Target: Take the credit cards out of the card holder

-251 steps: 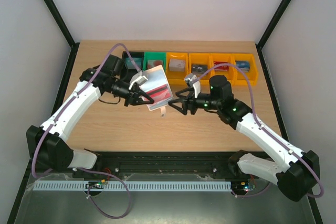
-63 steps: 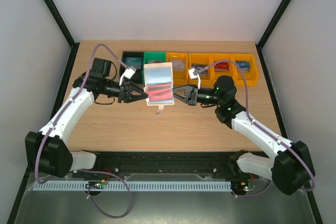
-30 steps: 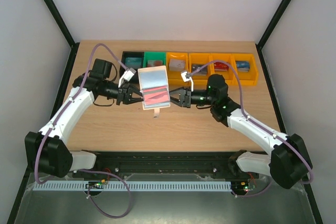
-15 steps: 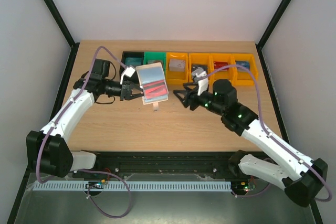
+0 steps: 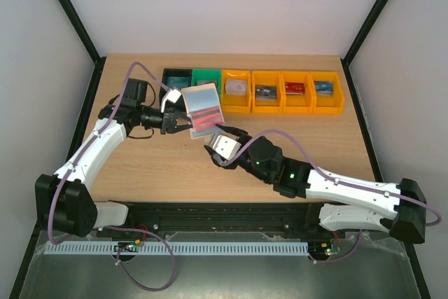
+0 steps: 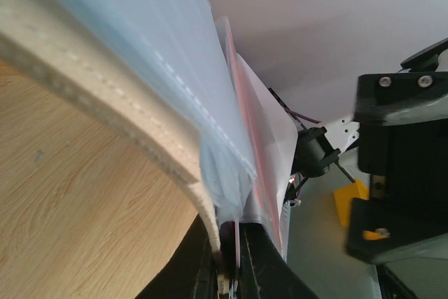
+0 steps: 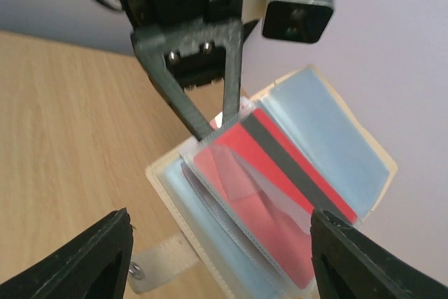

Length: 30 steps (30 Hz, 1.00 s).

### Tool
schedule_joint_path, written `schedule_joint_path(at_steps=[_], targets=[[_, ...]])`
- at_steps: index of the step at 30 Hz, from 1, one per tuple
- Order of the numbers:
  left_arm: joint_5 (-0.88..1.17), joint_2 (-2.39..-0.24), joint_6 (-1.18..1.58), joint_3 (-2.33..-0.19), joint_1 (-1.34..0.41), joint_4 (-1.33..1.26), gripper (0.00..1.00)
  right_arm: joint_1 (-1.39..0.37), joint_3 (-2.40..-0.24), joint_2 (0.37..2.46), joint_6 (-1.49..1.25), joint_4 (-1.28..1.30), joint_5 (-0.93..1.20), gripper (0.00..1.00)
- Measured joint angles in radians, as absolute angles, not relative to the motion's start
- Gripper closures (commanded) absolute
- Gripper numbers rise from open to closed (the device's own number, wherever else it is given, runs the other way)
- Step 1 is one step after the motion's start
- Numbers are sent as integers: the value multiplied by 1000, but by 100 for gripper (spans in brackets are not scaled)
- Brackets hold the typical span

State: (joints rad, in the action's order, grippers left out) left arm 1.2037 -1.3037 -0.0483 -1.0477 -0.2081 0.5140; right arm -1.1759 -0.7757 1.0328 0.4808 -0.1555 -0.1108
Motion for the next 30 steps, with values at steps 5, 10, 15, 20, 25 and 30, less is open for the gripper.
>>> schedule_joint_path(at_steps=[5,10,15,20,25,30], targets=[[1204,-1304,-49,-1048,-208,514,98,-1179,-751,1095,634,-226,-188,32],[1203,-1304,-52,-1048,-208,514,98,-1179,-748,1110,686,-306,-221,31],[1204,-1304,-56,-1048,-208,514,98,-1180,-741,1148,726,-350,-263,26],[1204,-1304,-60,-1048,-209,515,98,-1179,-737,1174,767,-378,-296,26],[1204,-1304,-65,-1048,-214,518,98,-1180,-737,1213,793,-426,-334,25],[1196,-1304,-74,-1048,-226,525,98,-1180,-737,1224,800,-462,-372,23]])
